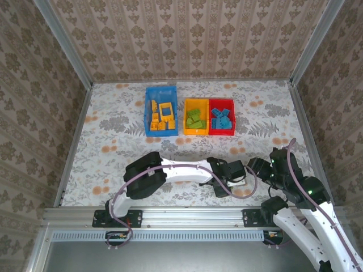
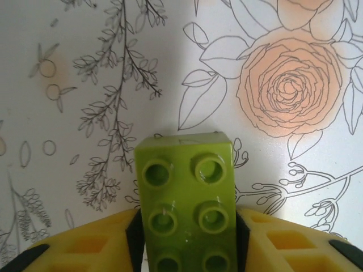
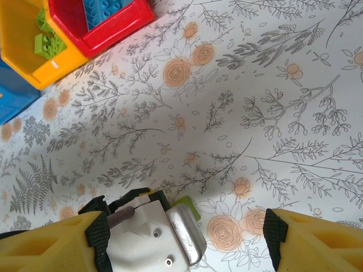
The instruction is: Sort the legos into containers by color
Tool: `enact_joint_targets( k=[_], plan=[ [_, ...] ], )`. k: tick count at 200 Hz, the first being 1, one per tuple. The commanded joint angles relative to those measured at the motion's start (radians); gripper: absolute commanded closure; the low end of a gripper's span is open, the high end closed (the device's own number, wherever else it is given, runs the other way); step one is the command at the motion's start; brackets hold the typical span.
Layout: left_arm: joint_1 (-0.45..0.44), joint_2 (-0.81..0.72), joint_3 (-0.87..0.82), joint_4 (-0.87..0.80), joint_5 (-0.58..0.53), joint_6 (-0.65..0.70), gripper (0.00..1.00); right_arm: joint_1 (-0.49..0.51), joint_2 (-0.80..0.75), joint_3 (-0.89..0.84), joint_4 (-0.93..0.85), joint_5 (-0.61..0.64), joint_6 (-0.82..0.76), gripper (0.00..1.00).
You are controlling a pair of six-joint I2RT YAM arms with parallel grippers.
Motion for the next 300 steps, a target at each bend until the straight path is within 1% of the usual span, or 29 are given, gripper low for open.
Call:
enact_joint_targets(
  k=[1, 32, 59, 72, 104, 130, 154, 172, 190, 202, 217, 231, 257, 300],
  plan=[
    [-0.011, 0.043, 0.011, -0.031, 0.020, 0.008, 0.55, 0.002, -0.002, 0.028, 0.031, -0.033, 0.013, 0.25],
    [-0.010, 0.049, 0.001, -0.023, 0.019, -0.003, 0.56, 0.001, 0.003, 0.021, 0.046, -0.038, 0.011, 0.25],
    [-0.009, 0.054, 0.001, -0.014, 0.021, -0.018, 0.70, 0.001, 0.006, 0.014, 0.057, -0.042, 0.010, 0.25],
    [-0.006, 0.039, -0.010, 0.003, 0.010, -0.038, 0.73, 0.000, 0.008, 0.015, 0.061, -0.042, 0.009, 0.25],
    [0.034, -0.084, -0.086, 0.065, -0.017, -0.109, 0.75, 0.001, 0.036, 0.025, 0.084, -0.045, -0.017, 0.25],
    [0.084, -0.209, -0.145, 0.081, -0.034, -0.165, 0.75, 0.001, 0.100, 0.024, 0.152, -0.086, -0.041, 0.26],
    [0.156, -0.317, -0.199, 0.085, -0.028, -0.217, 0.75, -0.001, 0.187, 0.035, 0.251, -0.158, -0.064, 0.26],
    [0.235, -0.391, -0.235, 0.089, -0.008, -0.258, 0.75, -0.001, 0.263, 0.058, 0.324, -0.213, -0.079, 0.27],
    [0.343, -0.436, -0.232, 0.073, 0.019, -0.302, 0.75, 0.001, 0.330, 0.075, 0.410, -0.262, -0.080, 0.28],
    [0.424, -0.445, -0.210, 0.063, 0.051, -0.337, 0.75, 0.007, 0.376, 0.090, 0.452, -0.271, -0.079, 0.29],
    [0.507, -0.422, -0.154, 0.037, 0.059, -0.385, 0.74, 0.022, 0.428, 0.110, 0.495, -0.264, -0.081, 0.29],
    [0.555, -0.382, -0.085, 0.025, 0.067, -0.421, 0.74, 0.039, 0.466, 0.127, 0.534, -0.250, -0.082, 0.29],
    [0.600, -0.247, 0.092, -0.028, 0.027, -0.469, 0.74, 0.059, 0.525, 0.148, 0.590, -0.227, -0.077, 0.30],
    [0.662, 0.037, 0.423, -0.129, 0.069, -0.546, 0.74, 0.067, 0.572, 0.175, 0.646, -0.217, -0.085, 0.29]
  ],
)
